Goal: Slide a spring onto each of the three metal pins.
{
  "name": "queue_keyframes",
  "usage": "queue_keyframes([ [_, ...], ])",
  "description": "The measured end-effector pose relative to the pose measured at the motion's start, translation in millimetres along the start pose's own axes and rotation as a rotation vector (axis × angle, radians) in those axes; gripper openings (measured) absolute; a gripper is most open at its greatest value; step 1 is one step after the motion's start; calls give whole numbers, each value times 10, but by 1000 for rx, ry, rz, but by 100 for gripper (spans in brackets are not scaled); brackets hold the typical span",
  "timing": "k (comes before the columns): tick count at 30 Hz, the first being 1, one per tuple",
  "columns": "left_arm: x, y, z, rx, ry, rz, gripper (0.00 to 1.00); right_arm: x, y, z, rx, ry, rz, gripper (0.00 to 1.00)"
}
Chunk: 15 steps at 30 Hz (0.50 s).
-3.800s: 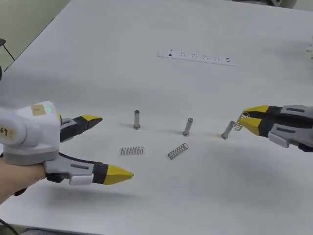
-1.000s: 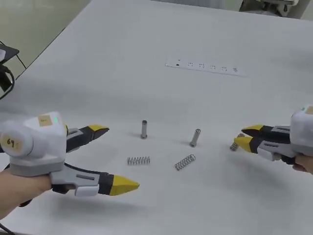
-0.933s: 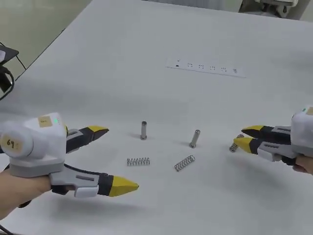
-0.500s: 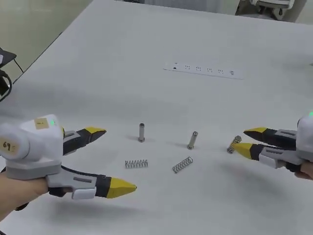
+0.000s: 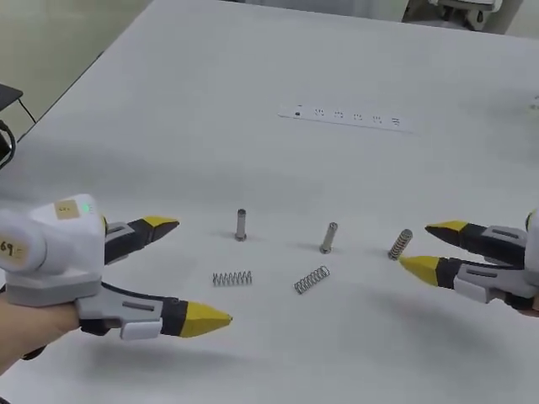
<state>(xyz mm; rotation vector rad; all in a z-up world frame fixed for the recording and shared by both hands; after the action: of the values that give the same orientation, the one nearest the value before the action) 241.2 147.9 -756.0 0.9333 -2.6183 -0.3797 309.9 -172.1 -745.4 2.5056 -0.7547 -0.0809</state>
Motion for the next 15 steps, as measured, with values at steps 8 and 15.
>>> queue_keyframes([
  [8, -10, 13, 20, -1, 5, -5, 95, -146, 85, 71, 2, -4, -14, 41],
  [15, 2, 3, 53, -7, 8, 0, 95, -273, 89, 193, -18, -11, -44, 39],
])
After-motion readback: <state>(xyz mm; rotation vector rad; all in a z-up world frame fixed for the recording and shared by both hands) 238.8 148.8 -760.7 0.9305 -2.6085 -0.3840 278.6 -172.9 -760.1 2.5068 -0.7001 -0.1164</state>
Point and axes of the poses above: the centre of the closed fingertips' face, and the gripper's own axes: y roughly backward along the fingers, x roughly to its right, z roughly out of its underside, the point moved 6 cm from there along y, roughly backward along the fingers, and after that the axes turned 4 degrees about y, right-handed, at the moved point
